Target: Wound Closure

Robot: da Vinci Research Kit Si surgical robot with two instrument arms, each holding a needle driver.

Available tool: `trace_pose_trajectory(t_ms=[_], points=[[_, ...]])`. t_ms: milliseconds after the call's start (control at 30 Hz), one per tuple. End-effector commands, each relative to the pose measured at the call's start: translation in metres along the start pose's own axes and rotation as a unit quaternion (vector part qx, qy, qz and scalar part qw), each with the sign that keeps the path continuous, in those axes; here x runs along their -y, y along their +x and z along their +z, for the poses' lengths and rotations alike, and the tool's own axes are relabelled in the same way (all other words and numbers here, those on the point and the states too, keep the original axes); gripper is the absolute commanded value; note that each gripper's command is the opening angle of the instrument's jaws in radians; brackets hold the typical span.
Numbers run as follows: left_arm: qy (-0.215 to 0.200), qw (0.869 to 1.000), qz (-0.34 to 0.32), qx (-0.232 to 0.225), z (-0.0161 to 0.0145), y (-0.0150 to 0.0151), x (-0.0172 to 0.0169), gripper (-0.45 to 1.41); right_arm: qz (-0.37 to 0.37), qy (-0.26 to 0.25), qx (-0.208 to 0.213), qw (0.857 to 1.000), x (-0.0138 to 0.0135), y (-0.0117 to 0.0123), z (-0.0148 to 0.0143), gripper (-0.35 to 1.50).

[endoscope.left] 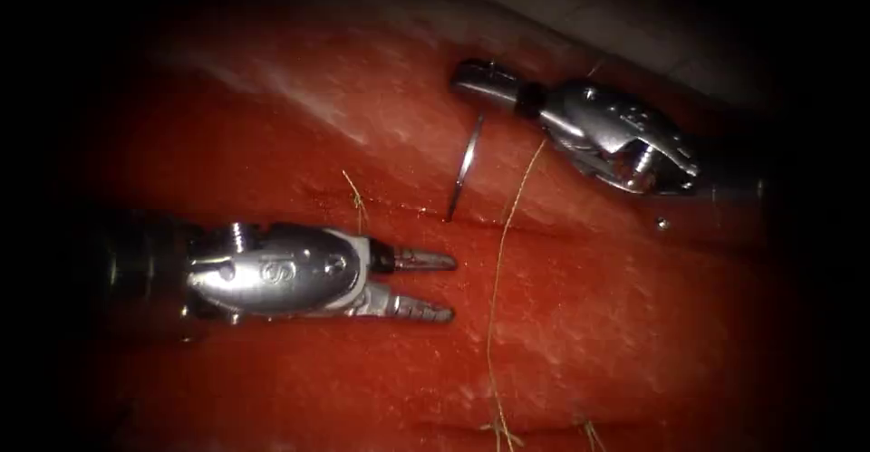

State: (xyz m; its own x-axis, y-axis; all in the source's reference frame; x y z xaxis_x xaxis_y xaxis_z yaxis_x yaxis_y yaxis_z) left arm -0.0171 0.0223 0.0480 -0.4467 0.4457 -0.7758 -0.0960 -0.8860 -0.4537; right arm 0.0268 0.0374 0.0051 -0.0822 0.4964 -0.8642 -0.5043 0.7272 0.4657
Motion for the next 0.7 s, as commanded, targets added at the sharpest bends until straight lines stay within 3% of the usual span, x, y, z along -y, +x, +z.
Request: trace_pose_trajectory(t_ms=[33, 500, 700], points=[[-0.001, 1.0, -0.004, 0.004, 0.0011, -0.0007, -0.0002, 0.17, -0.021, 0.01, -0.004, 1.0, -0.0003, -0.0003, 0.0009, -0.35], [0.006, 0.998, -0.023, 0.052, 0.0032, -0.0033, 0.0018, 0.18, -0.161, 0.05, -0.042, 0.985, 0.0015, 0.0001, 0.0025, -0.35], [0.012, 0.996, -0.024, 0.086, 0.0034, -0.0044, 0.002, 0.19, -0.231, 0.051, -0.048, 0.97, 0.0017, 0.0003, 0.0028, -0.35]])
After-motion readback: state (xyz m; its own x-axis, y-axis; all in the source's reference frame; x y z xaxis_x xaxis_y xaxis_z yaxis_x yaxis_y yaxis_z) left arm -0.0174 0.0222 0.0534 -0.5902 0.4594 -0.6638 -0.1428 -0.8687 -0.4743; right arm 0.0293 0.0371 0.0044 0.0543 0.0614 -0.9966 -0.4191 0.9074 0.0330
